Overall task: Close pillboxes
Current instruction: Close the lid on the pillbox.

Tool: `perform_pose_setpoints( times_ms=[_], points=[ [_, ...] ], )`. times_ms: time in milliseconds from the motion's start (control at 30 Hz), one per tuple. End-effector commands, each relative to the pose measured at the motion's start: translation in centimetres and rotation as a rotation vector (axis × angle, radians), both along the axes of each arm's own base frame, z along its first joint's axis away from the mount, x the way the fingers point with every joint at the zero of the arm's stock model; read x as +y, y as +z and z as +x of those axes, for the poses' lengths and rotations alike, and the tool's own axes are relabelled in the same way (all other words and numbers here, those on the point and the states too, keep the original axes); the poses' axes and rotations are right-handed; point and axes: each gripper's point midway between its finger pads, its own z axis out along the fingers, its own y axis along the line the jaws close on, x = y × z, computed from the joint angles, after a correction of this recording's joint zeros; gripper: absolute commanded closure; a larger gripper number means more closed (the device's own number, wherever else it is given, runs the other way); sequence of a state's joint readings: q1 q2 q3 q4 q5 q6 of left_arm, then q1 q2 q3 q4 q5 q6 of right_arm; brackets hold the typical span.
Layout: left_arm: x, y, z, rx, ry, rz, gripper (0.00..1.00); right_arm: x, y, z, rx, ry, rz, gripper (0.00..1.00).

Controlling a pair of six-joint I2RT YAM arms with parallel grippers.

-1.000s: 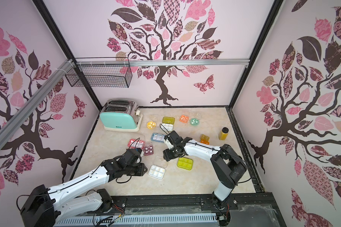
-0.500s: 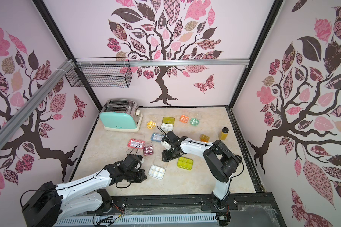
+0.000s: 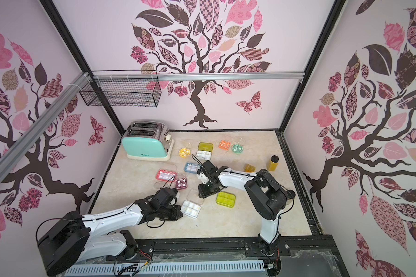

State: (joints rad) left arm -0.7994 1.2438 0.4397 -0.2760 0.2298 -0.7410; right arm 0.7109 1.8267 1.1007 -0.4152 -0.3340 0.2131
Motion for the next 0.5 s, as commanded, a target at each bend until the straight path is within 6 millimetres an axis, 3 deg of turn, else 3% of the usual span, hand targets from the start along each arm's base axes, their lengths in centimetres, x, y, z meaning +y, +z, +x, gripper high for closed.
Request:
perform_pose_setpoints(
  times_ms=[0,467],
  points=[
    [-0.1,0.1,0.9,-0.024,0.023,0.012,1.0,0.4,0.3,-0.1,0.019,0.007,0.013,0.55],
    [-1.3,0.4,1.9,-0.036,0.024,-0.001,1.0,1.4,3.9,-0.2,-0.014,0.03,0.103,0.56]
  ],
)
